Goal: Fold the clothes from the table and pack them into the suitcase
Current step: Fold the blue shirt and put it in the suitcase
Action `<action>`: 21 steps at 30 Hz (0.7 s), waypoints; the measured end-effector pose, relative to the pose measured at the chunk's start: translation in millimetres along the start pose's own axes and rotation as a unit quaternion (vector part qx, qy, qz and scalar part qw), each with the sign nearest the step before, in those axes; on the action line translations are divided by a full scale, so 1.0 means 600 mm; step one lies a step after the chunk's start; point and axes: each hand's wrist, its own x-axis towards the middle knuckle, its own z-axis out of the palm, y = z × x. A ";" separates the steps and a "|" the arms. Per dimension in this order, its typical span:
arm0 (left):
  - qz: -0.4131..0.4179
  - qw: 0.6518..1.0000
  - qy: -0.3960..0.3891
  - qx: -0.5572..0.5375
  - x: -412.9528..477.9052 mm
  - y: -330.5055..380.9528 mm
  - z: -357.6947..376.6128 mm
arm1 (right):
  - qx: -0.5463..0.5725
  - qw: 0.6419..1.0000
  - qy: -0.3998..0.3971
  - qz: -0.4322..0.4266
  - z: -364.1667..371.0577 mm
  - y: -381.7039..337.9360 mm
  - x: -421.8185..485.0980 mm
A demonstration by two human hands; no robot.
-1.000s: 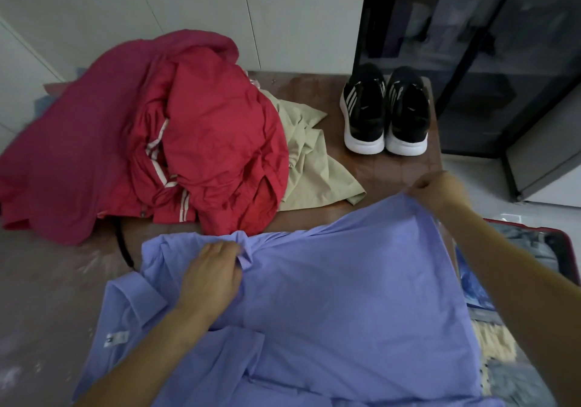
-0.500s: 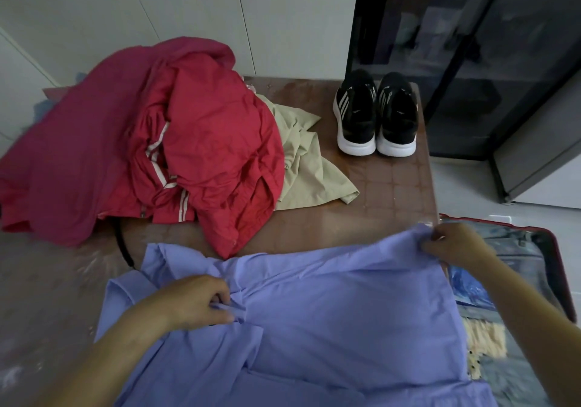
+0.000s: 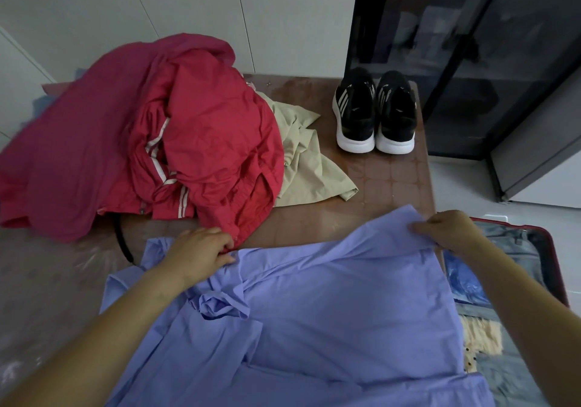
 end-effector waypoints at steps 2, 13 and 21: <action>-0.006 1.000 -0.009 0.015 -0.001 0.002 0.005 | 0.020 0.999 -0.032 -0.005 -0.013 0.016 -0.001; -0.007 0.999 0.026 -0.038 -0.018 -0.009 0.029 | 0.136 0.985 -0.035 0.099 -0.013 0.019 -0.002; -0.020 0.998 0.029 -0.054 -0.020 -0.009 0.028 | -0.093 0.989 -0.108 0.029 -0.034 0.044 -0.018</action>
